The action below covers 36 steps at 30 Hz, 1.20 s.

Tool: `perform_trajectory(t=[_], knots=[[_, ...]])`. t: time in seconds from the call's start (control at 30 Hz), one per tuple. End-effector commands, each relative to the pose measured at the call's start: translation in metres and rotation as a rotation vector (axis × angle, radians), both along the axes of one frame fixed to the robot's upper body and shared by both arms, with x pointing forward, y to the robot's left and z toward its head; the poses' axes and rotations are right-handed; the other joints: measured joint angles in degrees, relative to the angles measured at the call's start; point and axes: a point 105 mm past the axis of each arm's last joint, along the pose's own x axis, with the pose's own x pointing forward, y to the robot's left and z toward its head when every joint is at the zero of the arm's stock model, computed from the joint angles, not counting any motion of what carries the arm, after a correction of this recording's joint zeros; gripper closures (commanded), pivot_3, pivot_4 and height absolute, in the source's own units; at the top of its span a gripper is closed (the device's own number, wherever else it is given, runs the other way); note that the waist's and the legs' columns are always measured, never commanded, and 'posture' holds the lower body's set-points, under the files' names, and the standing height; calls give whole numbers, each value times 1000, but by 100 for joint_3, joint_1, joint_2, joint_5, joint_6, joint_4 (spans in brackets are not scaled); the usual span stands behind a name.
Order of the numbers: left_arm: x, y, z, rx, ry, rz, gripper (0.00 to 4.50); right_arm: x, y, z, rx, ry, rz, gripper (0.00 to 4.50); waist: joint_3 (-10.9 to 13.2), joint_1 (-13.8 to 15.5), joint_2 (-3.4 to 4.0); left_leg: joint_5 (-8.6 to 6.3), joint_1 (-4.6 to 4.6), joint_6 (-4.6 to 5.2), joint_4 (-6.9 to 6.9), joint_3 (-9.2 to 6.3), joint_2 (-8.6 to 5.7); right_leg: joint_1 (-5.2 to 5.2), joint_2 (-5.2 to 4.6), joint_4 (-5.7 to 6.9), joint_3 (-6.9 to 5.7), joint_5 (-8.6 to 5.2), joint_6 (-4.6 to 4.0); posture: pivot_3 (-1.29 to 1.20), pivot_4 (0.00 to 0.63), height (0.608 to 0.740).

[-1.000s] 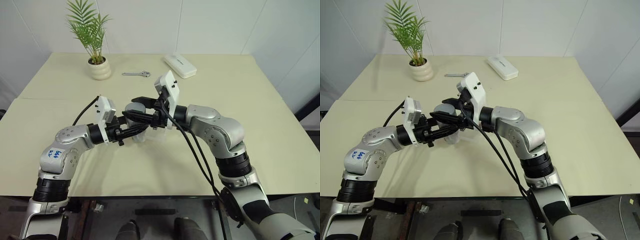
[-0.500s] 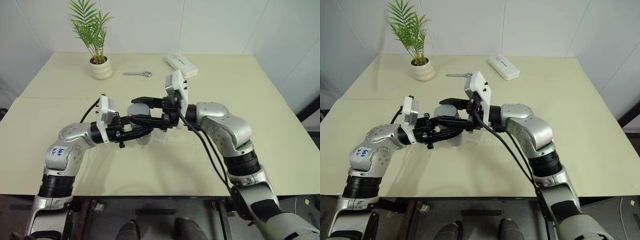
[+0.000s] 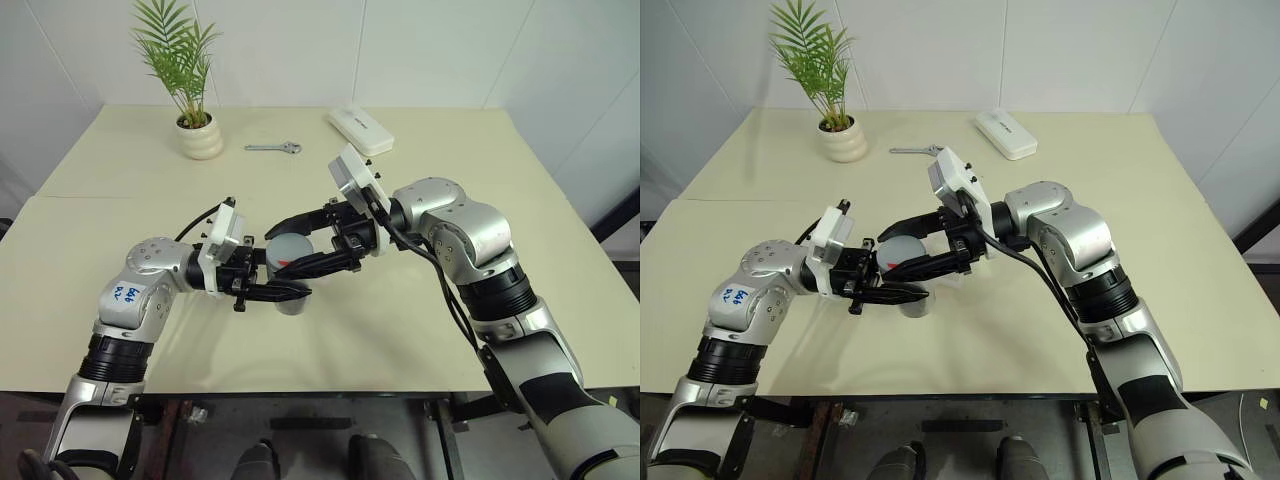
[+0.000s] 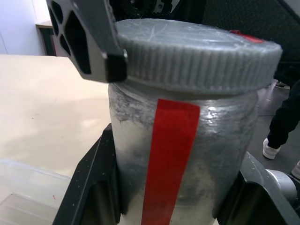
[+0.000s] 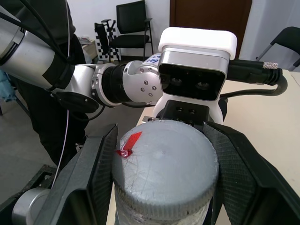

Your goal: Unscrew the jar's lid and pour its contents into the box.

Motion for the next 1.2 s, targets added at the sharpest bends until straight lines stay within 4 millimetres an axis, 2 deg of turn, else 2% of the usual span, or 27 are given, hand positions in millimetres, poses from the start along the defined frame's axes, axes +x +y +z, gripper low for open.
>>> perform_trajectory(t=[0.03,0.17,0.23,0.43,0.6,0.9,1.0,1.2], knots=[[1,5,16,-43,-52,12,2573,-4,-2,5,24,-25,10,1948,0,-7,0,0,0,0,0,0,0,0,0,0,1,0,0,0,150,740],[-2,5,16,-45,-53,12,2573,2,1,4,46,27,-56,534,0,-7,0,0,1,0,0,0,1,0,1,2,1,0,0,0,150,740],[-2,5,17,-60,-48,13,2573,2,1,6,58,31,-62,28,0,-6,0,0,0,0,0,1,1,0,0,2,1,0,0,0,150,740],[-4,7,14,-63,-31,26,2573,7,-6,13,99,26,-96,28,0,-9,0,0,0,0,0,1,0,0,0,1,2,0,0,0,150,740],[4,17,14,-62,-53,112,2573,13,-11,23,156,-14,-152,28,0,-6,0,0,1,0,1,1,1,-1,0,3,2,0,0,0,150,740],[11,15,12,-72,-68,163,2573,3,7,14,150,-16,-134,28,0,-6,0,0,0,0,0,2,1,-2,1,2,3,0,0,0,150,740],[9,11,9,-73,-58,157,2573,9,18,12,155,-43,-169,28,0,-16,0,0,1,0,1,6,1,-2,0,4,6,0,0,0,150,740],[6,9,8,-76,-55,156,2573,14,20,15,175,-41,-189,28,0,-1,0,0,0,0,2,6,1,-2,0,4,6,0,0,0,150,740]])
